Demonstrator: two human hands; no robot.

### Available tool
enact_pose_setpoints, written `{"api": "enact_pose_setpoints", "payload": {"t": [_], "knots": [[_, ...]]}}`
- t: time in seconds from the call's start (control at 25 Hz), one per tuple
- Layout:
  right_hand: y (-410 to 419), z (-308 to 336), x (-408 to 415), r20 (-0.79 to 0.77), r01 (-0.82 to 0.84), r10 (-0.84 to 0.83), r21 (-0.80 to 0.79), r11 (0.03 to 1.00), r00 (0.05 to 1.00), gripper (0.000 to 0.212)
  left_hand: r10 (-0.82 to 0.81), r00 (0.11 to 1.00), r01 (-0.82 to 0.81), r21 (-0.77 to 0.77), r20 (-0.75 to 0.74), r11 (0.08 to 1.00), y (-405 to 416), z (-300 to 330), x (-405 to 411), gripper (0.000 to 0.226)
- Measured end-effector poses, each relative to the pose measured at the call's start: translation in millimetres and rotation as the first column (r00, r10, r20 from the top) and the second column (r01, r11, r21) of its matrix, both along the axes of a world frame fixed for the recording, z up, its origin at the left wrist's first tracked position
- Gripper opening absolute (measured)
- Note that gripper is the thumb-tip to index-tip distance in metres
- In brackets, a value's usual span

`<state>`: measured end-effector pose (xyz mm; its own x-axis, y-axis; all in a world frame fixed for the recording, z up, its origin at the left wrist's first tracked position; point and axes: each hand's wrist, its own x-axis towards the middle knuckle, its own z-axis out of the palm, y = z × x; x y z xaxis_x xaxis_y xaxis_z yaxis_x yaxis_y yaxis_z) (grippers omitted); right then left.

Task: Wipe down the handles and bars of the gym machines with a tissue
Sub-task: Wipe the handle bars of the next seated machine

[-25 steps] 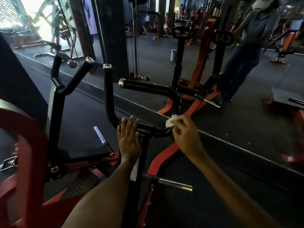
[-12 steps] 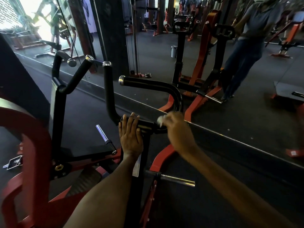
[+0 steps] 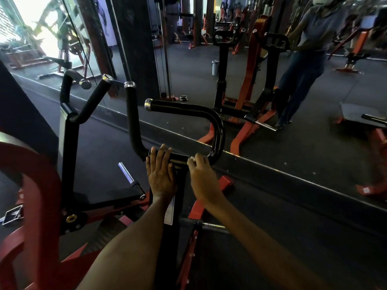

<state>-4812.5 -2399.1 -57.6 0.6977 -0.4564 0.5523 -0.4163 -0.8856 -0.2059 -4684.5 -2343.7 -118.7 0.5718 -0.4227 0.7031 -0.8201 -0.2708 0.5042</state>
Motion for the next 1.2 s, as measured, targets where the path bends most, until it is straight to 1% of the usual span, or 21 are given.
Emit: {"api": "enact_pose_setpoints", "payload": {"t": [0.04, 0.08, 0.12, 0.16, 0.24, 0.28, 0.4, 0.48, 0.52, 0.56, 0.6, 0.64, 0.68, 0.72, 0.8, 0.84, 0.88, 0.96, 1.04, 1.12, 1.2], "knots": [[-4.8, -6.3, -14.4, 0.038, -0.107, 0.106, 0.029, 0.994, 0.994, 0.022, -0.001, 1.0, 0.001, -0.003, 0.0, 1.0, 0.3, -0.3, 0.1, 0.044], [-11.8, -9.6, -32.1, 0.1, -0.155, 0.145, 0.096, 0.983, 0.984, 0.023, 0.0, 1.0, 0.0, -0.008, 0.005, 1.0, 0.3, -1.0, -0.3, 0.044], [-22.8, -10.1, -47.9, 0.214, -0.134, 0.099, 0.154, 0.979, 0.972, 0.025, 0.001, 1.0, -0.001, -0.012, 0.013, 1.0, 0.9, -2.3, -0.6, 0.044], [-36.5, -3.7, -56.9, 0.344, -0.052, -0.022, 0.204, 0.978, 0.939, 0.027, 0.001, 1.0, -0.001, -0.014, 0.018, 1.0, 1.2, -2.8, -0.6, 0.044], [-70.2, 28.1, -47.6, 0.545, 0.112, -0.255, 0.281, 0.953, 0.799, 0.025, -0.002, 1.0, 0.002, -0.016, 0.014, 1.0, 1.4, -2.9, 0.0, 0.044], [-86.4, 48.0, -34.7, 0.594, 0.101, -0.259, 0.286, 0.953, 0.762, 0.025, -0.004, 1.0, 0.004, -0.017, 0.015, 1.0, 1.6, -2.8, -0.1, 0.045], [-102.6, 75.1, -6.6, 0.609, -0.145, -0.039, 0.25, 0.957, 0.792, 0.025, -0.002, 1.0, 0.003, -0.012, 0.021, 1.0, 1.5, -3.4, 0.6, 0.044], [-91.9, 60.6, -8.9, 0.635, -0.126, -0.074, 0.264, 0.956, 0.769, 0.026, -0.005, 1.0, 0.005, -0.006, 0.018, 1.0, 0.1, -4.2, 1.3, 0.044], [-82.6, 46.4, -13.8, 0.651, -0.082, -0.164, 0.331, 0.94, 0.741, 0.027, -0.003, 1.0, 0.003, -0.008, 0.014, 1.0, -0.6, -3.7, 0.8, 0.044], [-71.5, 30.6, -18.5, 0.645, -0.018, -0.304, 0.442, 0.897, 0.701, 0.027, -0.004, 1.0, 0.004, -0.01, 0.01, 1.0, -0.4, -3.1, 0.0, 0.044], [-59.9, 12.7, -21.0, 0.616, 0.027, -0.443, 0.564, 0.825, 0.651, 0.026, -0.005, 1.0, 0.006, -0.014, 0.014, 1.0, 0.4, -2.2, -0.5, 0.044], [-46.2, -1.6, -21.4, 0.581, 0.01, -0.546, 0.68, 0.733, 0.603, 0.024, -0.007, 1.0, 0.008, -0.022, 0.025, 1.0, 1.5, -1.5, -1.2, 0.044], [-31.8, -14.1, -17.0, 0.564, -0.094, -0.606, 0.771, 0.63, 0.56, 0.023, -0.008, 0.999, 0.009, -0.025, 0.037, 1.0, 2.8, -1.3, -1.9, 0.045], [-16.7, -22.4, -9.5, 0.565, -0.26, -0.65, 0.82, 0.51, 0.509, 0.026, -0.008, 0.999, 0.009, -0.018, 0.045, 1.0, 3.4, -1.1, -2.0, 0.045], [9.8, -26.6, 10.7, 0.498, -0.576, -0.765, 0.79, 0.207, 0.408, 0.028, -0.003, 0.999, 0.002, 0.02, 0.037, 1.0, 2.9, -0.1, -0.7, 0.047], [18.9, -22.0, 19.3, 0.425, -0.664, -0.823, 0.744, 0.081, 0.377, 0.026, 0.003, 1.0, -0.004, 0.051, 0.026, 0.999, 3.7, 0.9, -0.8, 0.048], [23.4, -18.1, 25.2, 0.355, -0.7, -0.86, 0.714, -0.003, 0.366, 0.025, 0.004, 1.0, -0.006, 0.093, 0.021, 0.996, 6.3, 1.8, -0.9, 0.05], [26.8, -7.0, 26.6, 0.273, -0.705, -0.875, 0.701, -0.104, 0.4, 0.028, -0.036, 0.998, 0.026, 0.212, 0.044, 0.977, 20.9, 6.1, 2.6, 0.053], [22.1, 1.1, 17.3, 0.247, -0.688, -0.864, 0.71, -0.147, 0.439, 0.03, -0.132, 0.985, 0.086, 0.352, 0.11, 0.932, 35.8, 12.8, 10.1, 0.056], [29.7, 8.4, 12.9, 0.275, -0.644, -0.813, 0.749, -0.153, 0.513, 0.027, -0.168, 0.978, 0.097, 0.443, 0.124, 0.891, 52.4, 24.8, 11.9, 0.058], [48.9, 17.2, 18.3, 0.332, -0.581, -0.726, 0.805, -0.115, 0.603, 0.017, -0.109, 0.993, 0.076, 0.431, 0.052, 0.899, 69.8, 38.2, 5.7, 0.061]]}}
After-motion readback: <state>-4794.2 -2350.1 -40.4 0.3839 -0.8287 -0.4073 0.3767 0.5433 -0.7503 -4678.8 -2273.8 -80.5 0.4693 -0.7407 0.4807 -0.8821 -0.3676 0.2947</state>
